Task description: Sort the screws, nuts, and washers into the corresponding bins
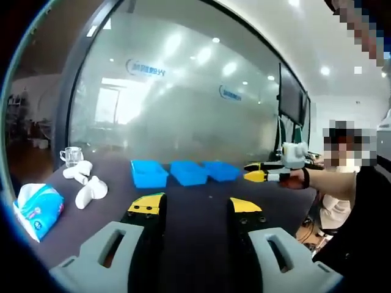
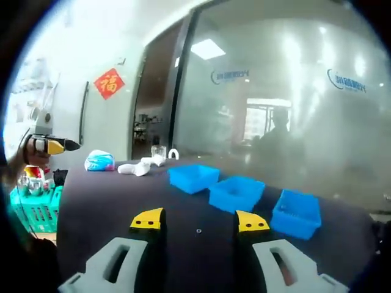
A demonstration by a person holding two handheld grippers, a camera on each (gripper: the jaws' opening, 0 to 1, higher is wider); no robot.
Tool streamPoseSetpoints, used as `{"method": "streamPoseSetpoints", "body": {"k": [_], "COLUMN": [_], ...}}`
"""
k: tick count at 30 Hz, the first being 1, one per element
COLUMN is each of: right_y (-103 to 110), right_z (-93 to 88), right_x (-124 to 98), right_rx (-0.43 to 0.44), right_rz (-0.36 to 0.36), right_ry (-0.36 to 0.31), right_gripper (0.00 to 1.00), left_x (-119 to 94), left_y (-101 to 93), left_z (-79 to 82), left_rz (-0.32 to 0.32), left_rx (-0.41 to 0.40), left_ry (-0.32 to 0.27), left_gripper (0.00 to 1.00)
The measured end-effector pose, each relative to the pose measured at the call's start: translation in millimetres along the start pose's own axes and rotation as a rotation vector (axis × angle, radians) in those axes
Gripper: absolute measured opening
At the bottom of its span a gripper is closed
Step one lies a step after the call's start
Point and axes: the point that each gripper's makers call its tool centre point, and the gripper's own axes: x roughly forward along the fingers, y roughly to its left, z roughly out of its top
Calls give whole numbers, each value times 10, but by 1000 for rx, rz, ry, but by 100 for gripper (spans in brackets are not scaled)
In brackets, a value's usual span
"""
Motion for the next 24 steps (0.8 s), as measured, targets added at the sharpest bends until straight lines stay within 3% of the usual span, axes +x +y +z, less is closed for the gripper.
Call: {"method": "streamPoseSetpoints", "body": {"k": [13,24], "right_y": [70,60], "right_z": [-152,-198], "right_x": [-441,-616], "right_rx": [53,56], "right_rz": [-3,3], "right_ry": [9,24], "right_gripper": [39,39], "left_x": [-5,31], "left_y": [-17,-74], "left_z": [10,-2], "left_rz": [-15,-45], "left_rx": [9,20], "left_ry": [5,15], "left_gripper": [39,40]}}
